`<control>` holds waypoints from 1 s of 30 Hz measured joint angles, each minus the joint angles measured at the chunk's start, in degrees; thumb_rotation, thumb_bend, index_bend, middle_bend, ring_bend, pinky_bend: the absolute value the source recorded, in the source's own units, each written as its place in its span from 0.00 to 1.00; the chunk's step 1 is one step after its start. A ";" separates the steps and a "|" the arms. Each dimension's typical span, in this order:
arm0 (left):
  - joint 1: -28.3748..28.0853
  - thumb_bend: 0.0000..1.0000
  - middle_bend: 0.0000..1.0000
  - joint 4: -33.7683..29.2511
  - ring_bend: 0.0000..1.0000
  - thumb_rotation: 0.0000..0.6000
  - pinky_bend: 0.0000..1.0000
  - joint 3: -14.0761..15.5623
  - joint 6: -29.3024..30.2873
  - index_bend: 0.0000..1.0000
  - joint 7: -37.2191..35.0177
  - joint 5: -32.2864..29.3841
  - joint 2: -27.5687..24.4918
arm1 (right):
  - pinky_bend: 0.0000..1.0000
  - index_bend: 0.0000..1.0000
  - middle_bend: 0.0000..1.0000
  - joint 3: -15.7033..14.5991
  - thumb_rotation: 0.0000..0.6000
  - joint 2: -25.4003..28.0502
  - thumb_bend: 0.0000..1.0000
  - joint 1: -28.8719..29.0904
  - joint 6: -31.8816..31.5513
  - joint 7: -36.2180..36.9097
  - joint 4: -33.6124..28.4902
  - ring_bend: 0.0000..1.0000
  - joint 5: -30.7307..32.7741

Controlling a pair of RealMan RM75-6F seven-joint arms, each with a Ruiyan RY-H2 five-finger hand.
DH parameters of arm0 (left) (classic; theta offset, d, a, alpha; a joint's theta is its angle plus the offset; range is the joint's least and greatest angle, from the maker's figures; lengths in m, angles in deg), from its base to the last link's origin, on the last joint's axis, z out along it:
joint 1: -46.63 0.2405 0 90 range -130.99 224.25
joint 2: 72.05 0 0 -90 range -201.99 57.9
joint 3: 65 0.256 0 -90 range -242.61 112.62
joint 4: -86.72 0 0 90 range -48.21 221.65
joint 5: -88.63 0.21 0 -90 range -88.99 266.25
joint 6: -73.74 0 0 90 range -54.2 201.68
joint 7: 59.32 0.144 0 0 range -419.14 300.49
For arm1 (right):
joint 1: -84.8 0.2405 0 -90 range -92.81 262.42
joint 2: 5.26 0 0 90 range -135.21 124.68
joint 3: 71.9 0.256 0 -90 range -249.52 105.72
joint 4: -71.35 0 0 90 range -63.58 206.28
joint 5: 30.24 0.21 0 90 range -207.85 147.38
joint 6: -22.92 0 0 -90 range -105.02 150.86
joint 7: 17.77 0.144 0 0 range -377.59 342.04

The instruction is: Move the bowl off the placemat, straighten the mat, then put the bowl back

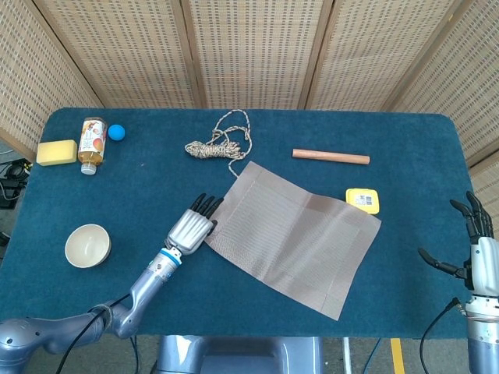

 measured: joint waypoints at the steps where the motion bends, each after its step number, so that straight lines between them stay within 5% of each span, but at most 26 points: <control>1: 0.03 0.50 0.00 -0.22 0.00 1.00 0.00 0.00 -0.02 0.62 0.00 -0.09 -0.17 | 0.00 0.18 0.00 -0.03 1.00 0.03 0.24 -0.01 -0.05 0.02 -0.05 0.00 -0.13; 16: 3.29 0.51 0.00 -8.60 0.00 1.00 0.00 2.34 1.67 0.64 0.21 -0.88 -5.25 | 0.00 0.18 0.00 -0.92 1.00 -0.43 0.24 -0.07 -0.71 -1.63 -0.45 0.00 -1.77; 30: 9.09 0.50 0.00 -27.36 0.00 1.00 0.00 11.74 6.67 0.66 6.37 4.67 -15.09 | 0.00 0.18 0.00 -1.77 1.00 -0.37 0.24 -0.25 -1.14 -2.24 -1.58 0.00 -3.04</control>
